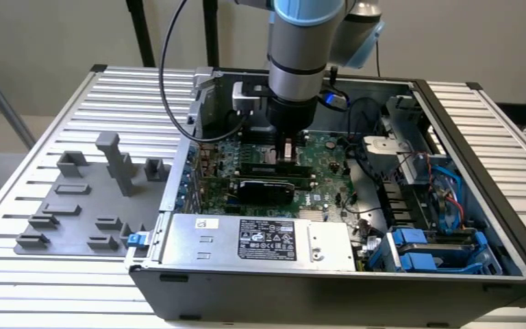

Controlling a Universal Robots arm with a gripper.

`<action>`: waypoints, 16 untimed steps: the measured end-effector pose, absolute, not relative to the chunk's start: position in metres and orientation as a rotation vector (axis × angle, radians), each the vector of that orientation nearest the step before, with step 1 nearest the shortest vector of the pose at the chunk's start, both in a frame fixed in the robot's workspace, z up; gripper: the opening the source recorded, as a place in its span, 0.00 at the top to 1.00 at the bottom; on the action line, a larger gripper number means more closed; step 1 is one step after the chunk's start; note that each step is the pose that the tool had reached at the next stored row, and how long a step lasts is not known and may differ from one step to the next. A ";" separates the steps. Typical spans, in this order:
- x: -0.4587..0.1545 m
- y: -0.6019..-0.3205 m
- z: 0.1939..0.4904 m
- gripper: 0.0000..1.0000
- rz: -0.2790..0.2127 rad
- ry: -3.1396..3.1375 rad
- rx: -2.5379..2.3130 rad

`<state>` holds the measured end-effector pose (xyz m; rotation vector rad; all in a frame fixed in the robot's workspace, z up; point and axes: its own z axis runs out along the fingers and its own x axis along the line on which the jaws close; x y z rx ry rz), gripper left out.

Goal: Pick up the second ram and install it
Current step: 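Press down the second ram until it locks into place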

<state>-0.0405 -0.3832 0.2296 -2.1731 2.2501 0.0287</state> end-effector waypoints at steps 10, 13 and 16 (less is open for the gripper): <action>-0.041 -0.383 0.226 1.00 0.027 2.249 -2.172; -0.042 -0.383 0.225 1.00 0.027 2.249 -2.172; -0.042 -0.383 0.224 1.00 0.026 2.249 -2.172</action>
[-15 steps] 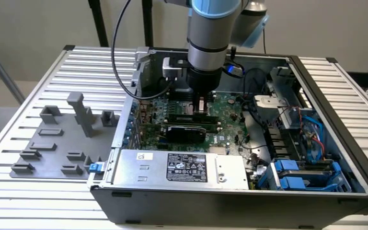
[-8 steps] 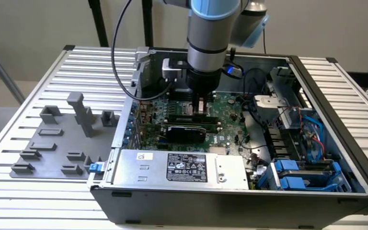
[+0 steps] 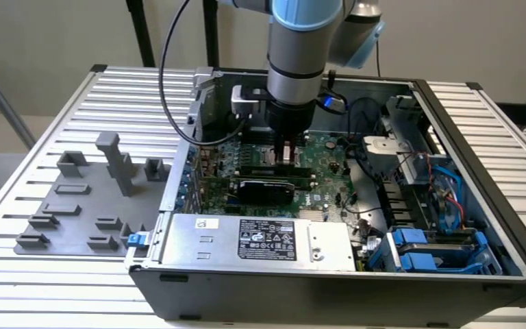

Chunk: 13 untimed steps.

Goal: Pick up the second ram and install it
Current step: 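Press down the second ram until it locks into place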

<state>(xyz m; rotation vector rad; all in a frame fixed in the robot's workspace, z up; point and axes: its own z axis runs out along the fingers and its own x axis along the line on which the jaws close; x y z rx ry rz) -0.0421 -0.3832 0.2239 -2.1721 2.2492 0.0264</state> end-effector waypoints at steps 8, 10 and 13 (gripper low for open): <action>-0.042 -0.382 0.224 1.00 0.027 2.249 -2.172; -0.042 -0.382 0.224 1.00 0.027 2.249 -2.172; -0.042 -0.381 0.224 1.00 0.027 2.249 -2.172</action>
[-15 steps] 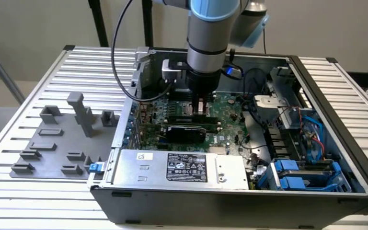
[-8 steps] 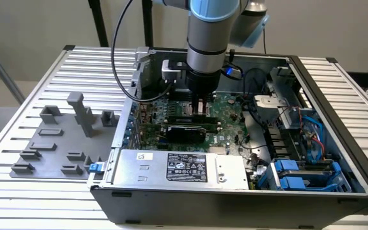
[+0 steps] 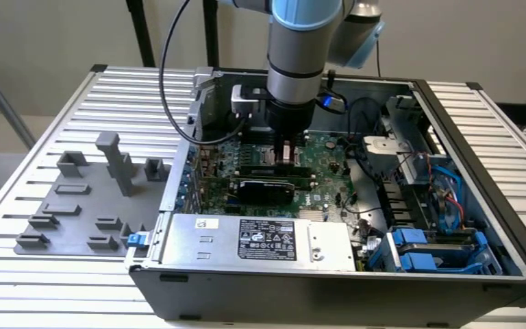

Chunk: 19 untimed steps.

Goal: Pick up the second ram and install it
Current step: 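Press down the second ram until it locks into place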

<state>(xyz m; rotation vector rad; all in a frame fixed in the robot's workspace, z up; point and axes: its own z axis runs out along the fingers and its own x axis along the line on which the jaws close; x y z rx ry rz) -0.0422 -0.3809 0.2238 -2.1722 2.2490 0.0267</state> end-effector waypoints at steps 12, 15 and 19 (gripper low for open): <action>-0.042 -0.381 0.221 0.00 0.027 2.249 -2.172; -0.042 -0.381 0.225 0.00 0.027 2.249 -2.172; -0.042 -0.381 0.240 0.00 0.027 2.249 -2.172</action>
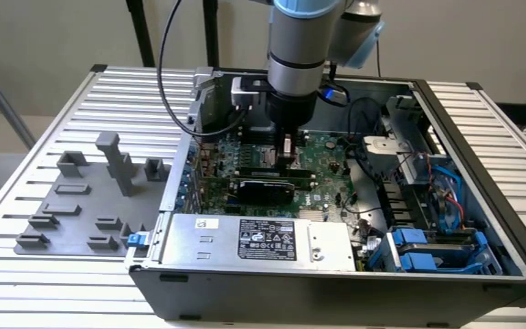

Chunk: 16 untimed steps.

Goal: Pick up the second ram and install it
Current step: 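Press down the second ram until it locks into place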

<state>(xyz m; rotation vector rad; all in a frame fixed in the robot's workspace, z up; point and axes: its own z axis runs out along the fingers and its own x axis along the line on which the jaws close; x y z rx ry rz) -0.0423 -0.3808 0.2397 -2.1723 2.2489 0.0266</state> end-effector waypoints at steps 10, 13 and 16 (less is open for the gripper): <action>-0.045 -0.381 0.245 1.00 0.027 2.249 -2.172; -0.045 -0.381 0.245 1.00 0.027 2.249 -2.172; -0.045 -0.381 0.245 1.00 0.027 2.249 -2.172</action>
